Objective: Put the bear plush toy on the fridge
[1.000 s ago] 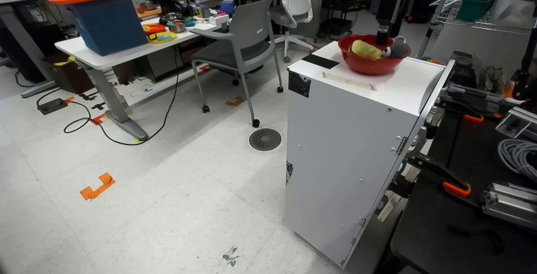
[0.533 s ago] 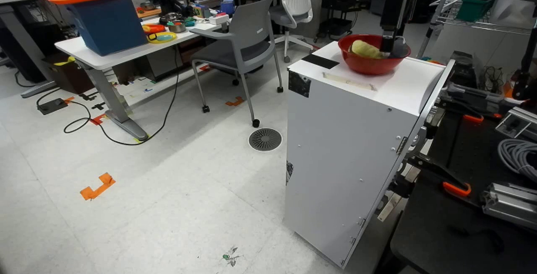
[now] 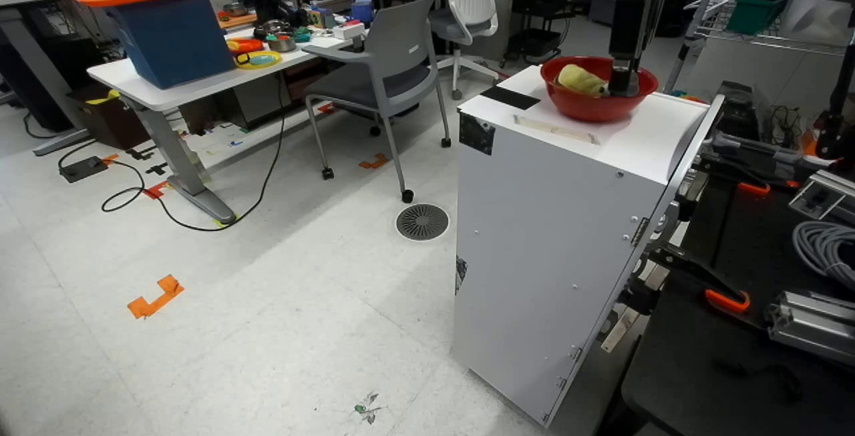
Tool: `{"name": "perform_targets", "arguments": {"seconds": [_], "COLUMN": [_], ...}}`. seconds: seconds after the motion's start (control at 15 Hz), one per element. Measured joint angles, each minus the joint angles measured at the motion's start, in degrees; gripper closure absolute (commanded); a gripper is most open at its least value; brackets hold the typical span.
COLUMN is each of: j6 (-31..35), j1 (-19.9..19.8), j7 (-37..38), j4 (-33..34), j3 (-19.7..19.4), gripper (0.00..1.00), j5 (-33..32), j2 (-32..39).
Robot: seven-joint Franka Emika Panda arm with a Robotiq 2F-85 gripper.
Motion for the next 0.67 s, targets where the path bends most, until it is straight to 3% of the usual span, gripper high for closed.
{"name": "perform_targets", "arguments": {"seconds": [0.2, 0.67], "j6": [0.0, 0.0], "j1": [0.0, 0.0], "j7": [0.0, 0.2], "j4": [-0.2, -0.3], "j3": [0.0, 0.0], "gripper": [0.99, 0.98], "j5": [0.0, 0.0], "j2": [-0.2, -0.3]}}
